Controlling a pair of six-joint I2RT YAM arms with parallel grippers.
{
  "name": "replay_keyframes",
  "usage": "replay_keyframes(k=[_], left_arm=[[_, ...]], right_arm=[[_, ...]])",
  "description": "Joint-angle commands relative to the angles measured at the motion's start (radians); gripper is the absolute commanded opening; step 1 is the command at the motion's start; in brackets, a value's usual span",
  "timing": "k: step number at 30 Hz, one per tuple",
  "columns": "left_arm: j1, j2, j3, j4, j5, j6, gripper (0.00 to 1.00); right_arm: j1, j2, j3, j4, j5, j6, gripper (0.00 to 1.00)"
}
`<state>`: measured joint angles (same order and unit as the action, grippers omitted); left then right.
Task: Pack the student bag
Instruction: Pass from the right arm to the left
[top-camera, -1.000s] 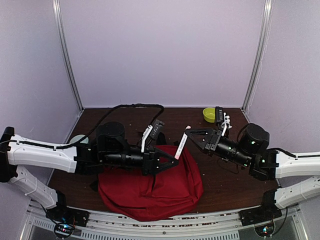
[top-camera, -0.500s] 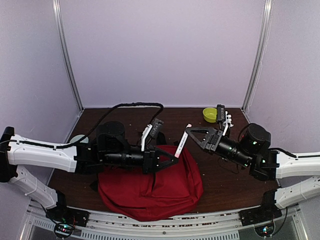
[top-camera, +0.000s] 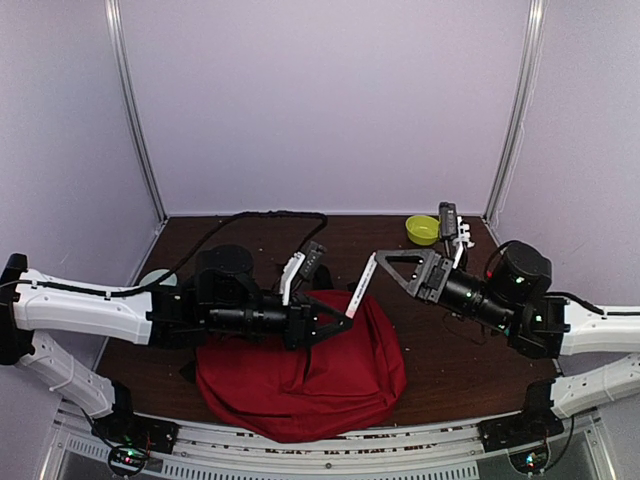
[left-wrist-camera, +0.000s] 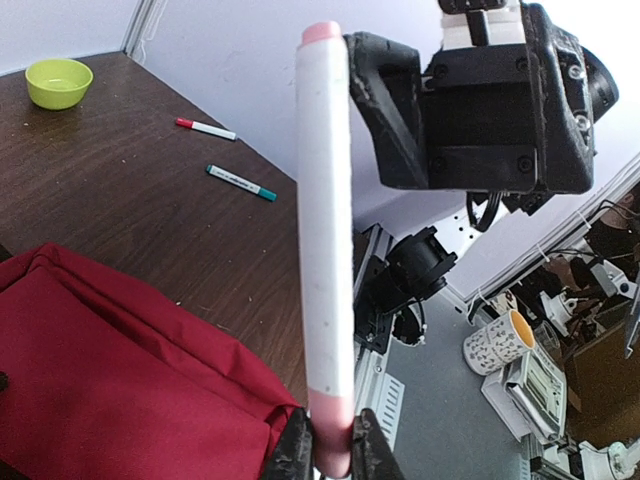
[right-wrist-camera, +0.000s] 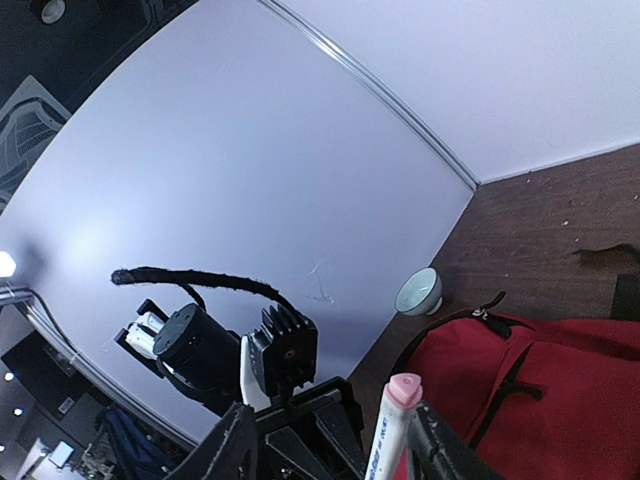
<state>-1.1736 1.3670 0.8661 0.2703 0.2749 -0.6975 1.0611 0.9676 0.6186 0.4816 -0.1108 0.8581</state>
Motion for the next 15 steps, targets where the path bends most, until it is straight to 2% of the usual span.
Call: replay_keyframes(k=[1, 6, 11, 15], left_arm=[[-0.003, -0.042, 0.013, -0.024, -0.039, 0.029, 0.0], [-0.002, -0.062, 0.002, -0.054, -0.07, 0.035, 0.0], [-0.003, -0.085, -0.008, -0.092, -0.097, 0.039, 0.0], [-0.003, -0.112, -0.004, -0.186, -0.14, 0.046, 0.0]], right_arm=[[0.006, -0.048, 0.036, -0.101, 0.048, -0.069, 0.56], [0.005, -0.089, 0.045, -0.192, 0.113, -0.111, 0.75], [0.003, -0.12, 0.062, -0.285, 0.167, -0.162, 0.91], [0.001, -0.146, 0.085, -0.377, 0.223, -0.227, 0.96]])
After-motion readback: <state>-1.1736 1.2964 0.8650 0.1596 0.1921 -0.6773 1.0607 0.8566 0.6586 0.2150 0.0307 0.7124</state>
